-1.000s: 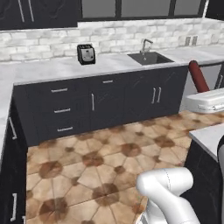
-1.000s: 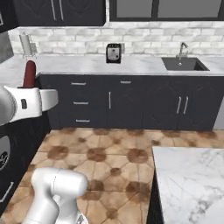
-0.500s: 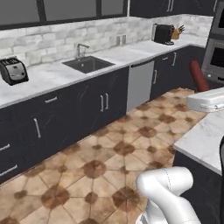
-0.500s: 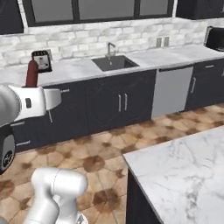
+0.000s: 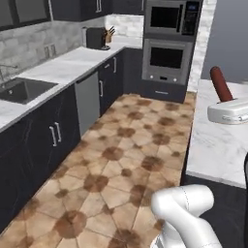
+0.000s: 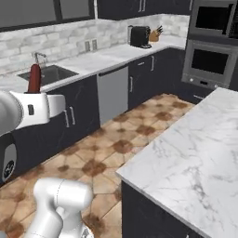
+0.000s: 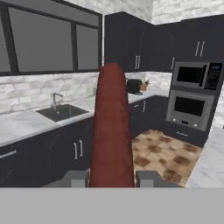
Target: Move the hot dog bun to the plate on the dining table and place the condiment next to that plate. Then navigate to the fridge and take the sausage and place it on the plate as well.
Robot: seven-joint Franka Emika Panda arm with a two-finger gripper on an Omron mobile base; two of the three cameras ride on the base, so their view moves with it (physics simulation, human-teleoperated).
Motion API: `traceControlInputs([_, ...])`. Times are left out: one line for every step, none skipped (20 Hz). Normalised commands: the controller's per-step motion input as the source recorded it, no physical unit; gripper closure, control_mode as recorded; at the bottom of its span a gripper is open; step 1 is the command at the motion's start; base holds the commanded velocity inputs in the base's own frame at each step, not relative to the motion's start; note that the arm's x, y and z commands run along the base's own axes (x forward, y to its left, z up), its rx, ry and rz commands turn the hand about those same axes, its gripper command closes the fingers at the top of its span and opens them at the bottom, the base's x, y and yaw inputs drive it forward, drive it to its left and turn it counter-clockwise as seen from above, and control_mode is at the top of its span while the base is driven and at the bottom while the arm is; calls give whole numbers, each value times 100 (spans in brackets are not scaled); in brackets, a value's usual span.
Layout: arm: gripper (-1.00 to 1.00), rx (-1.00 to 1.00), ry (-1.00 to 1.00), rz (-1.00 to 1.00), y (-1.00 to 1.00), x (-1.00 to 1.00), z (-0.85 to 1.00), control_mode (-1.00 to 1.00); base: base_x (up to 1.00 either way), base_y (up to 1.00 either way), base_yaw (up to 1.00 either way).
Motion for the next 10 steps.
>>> traceControlInputs([100,0,0,0,0,0,0,100,66,58,-69])
traceControlInputs([100,0,0,0,0,0,0,100,68,59,-69])
traceControlInputs([100,0,0,0,0,0,0,100,68,59,-68])
traceControlInputs([100,0,0,0,0,0,0,100,69,59,-68])
traceControlInputs([100,0,0,0,0,0,0,100,69,59,-68])
traceControlInputs([100,0,0,0,0,0,0,100,69,59,-68])
traceControlInputs([100,0,0,0,0,0,0,100,69,60,-68])
traceControlInputs([100,0,0,0,0,0,0,100,69,60,-68])
traceControlInputs([100,0,0,0,0,0,0,100,69,62,-67])
traceControlInputs([100,0,0,0,0,0,0,100,70,64,-66])
